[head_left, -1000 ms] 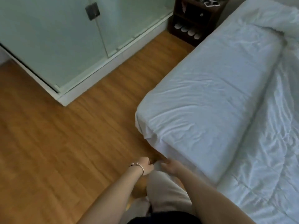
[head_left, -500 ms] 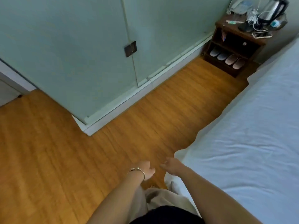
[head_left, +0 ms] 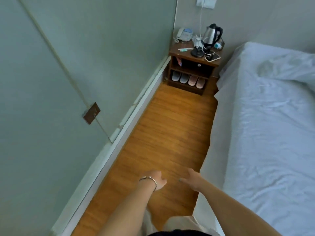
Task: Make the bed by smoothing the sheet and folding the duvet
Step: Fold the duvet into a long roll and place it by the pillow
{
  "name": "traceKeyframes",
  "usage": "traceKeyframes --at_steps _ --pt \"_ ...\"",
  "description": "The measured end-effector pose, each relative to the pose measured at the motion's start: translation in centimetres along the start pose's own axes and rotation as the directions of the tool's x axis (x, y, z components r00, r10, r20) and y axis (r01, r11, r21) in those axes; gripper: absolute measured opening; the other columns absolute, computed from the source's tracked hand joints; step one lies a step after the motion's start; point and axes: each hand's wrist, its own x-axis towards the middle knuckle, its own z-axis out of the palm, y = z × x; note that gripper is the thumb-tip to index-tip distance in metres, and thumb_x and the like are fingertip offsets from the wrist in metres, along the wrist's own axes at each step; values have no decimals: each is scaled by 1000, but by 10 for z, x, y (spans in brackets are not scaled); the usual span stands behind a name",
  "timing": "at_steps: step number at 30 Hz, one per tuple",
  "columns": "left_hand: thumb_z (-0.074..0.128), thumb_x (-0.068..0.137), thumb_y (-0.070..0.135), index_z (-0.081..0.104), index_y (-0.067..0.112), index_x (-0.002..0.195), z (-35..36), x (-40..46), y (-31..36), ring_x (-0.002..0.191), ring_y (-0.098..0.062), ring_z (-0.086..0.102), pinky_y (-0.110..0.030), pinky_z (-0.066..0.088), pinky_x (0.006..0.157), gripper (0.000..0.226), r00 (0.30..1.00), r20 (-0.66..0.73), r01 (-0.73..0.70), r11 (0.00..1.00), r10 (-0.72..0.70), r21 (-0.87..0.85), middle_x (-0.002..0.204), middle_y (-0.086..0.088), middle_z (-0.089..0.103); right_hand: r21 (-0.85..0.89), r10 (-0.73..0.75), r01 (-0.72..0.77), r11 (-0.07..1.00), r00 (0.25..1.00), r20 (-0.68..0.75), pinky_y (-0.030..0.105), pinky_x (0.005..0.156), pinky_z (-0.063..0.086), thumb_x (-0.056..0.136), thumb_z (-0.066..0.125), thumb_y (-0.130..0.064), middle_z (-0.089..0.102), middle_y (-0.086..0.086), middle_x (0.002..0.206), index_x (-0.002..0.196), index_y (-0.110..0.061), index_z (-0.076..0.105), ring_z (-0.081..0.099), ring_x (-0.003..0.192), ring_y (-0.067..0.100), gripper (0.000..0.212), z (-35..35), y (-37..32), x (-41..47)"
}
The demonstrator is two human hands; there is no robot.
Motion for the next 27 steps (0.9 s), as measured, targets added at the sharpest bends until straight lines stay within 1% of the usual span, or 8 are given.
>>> traceKeyframes --at_steps 3,7,9,11,15,17,21,27 --pt "39 93 46 62 11 112 -51 40 12 105 -30 60 -34 45 80 46 996 66 -71 985 62 154 116 -10 63 -16 79 -80 997 997 -25 38 107 43 91 50 -58 40 6 149 147 -18 31 45 132 26 72 -30 -20 9" --pt "41 93 45 60 13 112 -103 95 53 105 -29 59 -35 47 84 42 977 120 -194 968 177 159 114 -8 63 26 151 -150 988 988 -42 38 100 46 92 48 -56 55 2 132 133 -21 48 54 116 22 54 -72 -30 33" --pt "43 94 39 61 12 112 -128 127 82 107 -30 58 -35 46 88 37 956 156 -271 951 248 151 117 -9 62 108 206 -199 974 976 -63 39 97 48 88 50 -59 57 0 124 127 -21 51 56 111 22 55 -99 -30 59" --pt "44 94 36 62 15 108 -152 160 114 108 -29 58 -34 45 88 31 933 209 -329 931 295 158 115 -8 62 177 241 -224 958 967 -81 37 98 48 90 49 -56 57 2 126 130 -18 50 56 113 23 55 -129 -24 91" --pt "45 81 49 58 31 87 -198 228 167 97 -22 62 -35 50 86 23 933 259 -296 943 250 155 102 2 65 219 292 -272 937 954 -66 36 100 47 90 49 -58 54 3 134 136 -18 45 54 118 22 61 -199 -7 150" --pt "48 81 48 60 31 93 -225 255 195 100 -21 62 -33 50 88 24 927 281 -311 929 250 199 106 2 65 225 310 -294 929 950 -38 36 100 46 90 48 -57 52 4 136 138 -18 43 53 120 23 62 -237 0 173" --pt "57 89 40 57 24 120 -286 310 262 107 -20 58 -31 47 91 35 901 287 -392 892 324 225 121 0 60 287 368 -333 898 927 -75 36 100 47 94 46 -52 52 5 136 138 -19 44 54 120 23 55 -317 11 207" --pt "57 89 44 58 21 121 -369 401 382 109 -21 59 -33 48 94 40 845 314 -527 775 433 349 122 -2 61 514 498 -384 767 862 -99 35 104 42 92 53 -51 48 8 140 139 -17 44 49 125 25 59 -432 41 259"
